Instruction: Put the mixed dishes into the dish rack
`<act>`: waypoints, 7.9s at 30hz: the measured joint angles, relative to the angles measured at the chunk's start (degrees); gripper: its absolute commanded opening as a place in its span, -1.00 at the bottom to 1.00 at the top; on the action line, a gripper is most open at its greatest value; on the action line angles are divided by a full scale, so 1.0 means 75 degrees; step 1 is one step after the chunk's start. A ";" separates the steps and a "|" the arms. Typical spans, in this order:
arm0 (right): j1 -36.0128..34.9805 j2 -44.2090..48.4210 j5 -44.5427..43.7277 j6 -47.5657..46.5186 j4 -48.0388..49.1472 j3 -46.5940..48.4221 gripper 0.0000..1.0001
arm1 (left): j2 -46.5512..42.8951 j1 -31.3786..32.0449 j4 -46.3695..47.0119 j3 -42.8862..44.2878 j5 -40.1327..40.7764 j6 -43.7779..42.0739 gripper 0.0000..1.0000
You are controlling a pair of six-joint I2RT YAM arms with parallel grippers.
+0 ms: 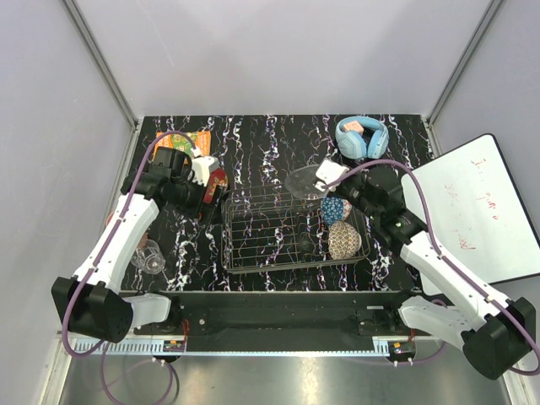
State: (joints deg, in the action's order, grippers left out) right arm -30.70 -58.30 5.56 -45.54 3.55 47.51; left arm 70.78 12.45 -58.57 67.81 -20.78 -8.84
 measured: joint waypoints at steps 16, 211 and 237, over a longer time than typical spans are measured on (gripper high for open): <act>-0.0259 -0.0510 0.0184 -0.1008 -0.0219 -0.0373 -1.00 | 0.0044 0.0000 0.0029 -0.0003 -0.0012 0.0050 0.98; 0.0064 -0.2611 -0.2087 0.7702 -0.1367 0.1649 0.48 | 0.3363 -0.1626 -0.0289 0.5211 -0.0857 -0.0452 -1.00; 0.0417 0.0487 -0.4141 0.7242 -0.1311 0.1253 0.44 | 0.1708 0.5639 -0.2130 0.4986 0.3789 -0.1606 -1.00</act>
State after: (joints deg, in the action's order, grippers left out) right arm -27.57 -54.65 -25.50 8.78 -6.28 56.90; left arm 83.59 54.74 -74.54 105.21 7.64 -20.88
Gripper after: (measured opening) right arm 0.728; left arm 0.009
